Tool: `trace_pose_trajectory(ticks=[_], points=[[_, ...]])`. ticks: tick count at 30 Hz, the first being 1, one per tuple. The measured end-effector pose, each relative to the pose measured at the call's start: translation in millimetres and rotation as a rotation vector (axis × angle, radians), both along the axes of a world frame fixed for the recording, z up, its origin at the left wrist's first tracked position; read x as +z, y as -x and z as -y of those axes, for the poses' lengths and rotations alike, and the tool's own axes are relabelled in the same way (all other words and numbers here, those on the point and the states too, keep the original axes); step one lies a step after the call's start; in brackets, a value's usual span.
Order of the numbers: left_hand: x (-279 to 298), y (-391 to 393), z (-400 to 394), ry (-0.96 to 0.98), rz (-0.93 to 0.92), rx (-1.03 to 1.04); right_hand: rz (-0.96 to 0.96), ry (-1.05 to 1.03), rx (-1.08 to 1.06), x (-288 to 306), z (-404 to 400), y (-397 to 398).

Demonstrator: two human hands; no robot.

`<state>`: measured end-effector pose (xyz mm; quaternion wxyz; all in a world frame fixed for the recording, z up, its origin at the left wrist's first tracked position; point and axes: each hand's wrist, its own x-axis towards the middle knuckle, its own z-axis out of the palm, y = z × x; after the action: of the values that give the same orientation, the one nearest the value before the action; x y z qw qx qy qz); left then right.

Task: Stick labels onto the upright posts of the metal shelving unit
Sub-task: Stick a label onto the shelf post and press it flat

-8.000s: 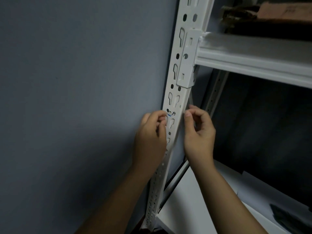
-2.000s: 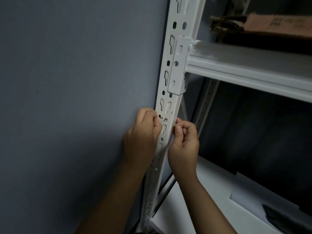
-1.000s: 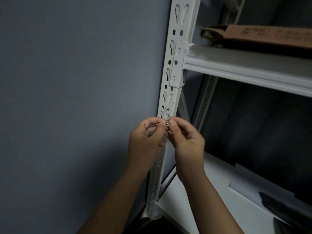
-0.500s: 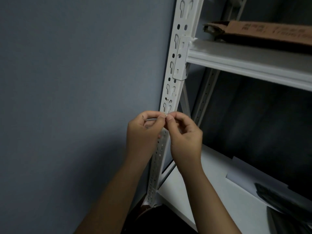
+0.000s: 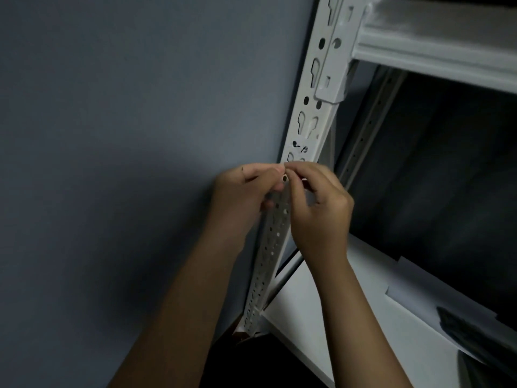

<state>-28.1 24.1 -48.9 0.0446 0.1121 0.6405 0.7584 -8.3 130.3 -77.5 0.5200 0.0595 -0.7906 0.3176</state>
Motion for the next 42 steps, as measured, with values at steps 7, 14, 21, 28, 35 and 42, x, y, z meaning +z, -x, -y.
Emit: trace_pose_trajectory(ticks=[7,14,21,28,35,42], points=[[4,15,-15,0.050,0.052,0.014,0.105,0.212,0.201,11,-24,9],[17,15,-26,0.147,-0.079,-0.003,0.127,0.276,0.102,18,-27,13],[5,21,-39,0.337,-0.513,0.416,-0.004,0.690,0.096,21,-16,21],[-8,28,-53,0.390,-0.513,0.499,-0.004,0.888,0.266,16,-17,27],[-12,31,-59,0.340,-0.479,0.540,0.048,0.908,0.334,16,-16,22],[-11,31,-63,0.322,-0.445,0.570,0.069,0.899,0.353,15,-18,21]])
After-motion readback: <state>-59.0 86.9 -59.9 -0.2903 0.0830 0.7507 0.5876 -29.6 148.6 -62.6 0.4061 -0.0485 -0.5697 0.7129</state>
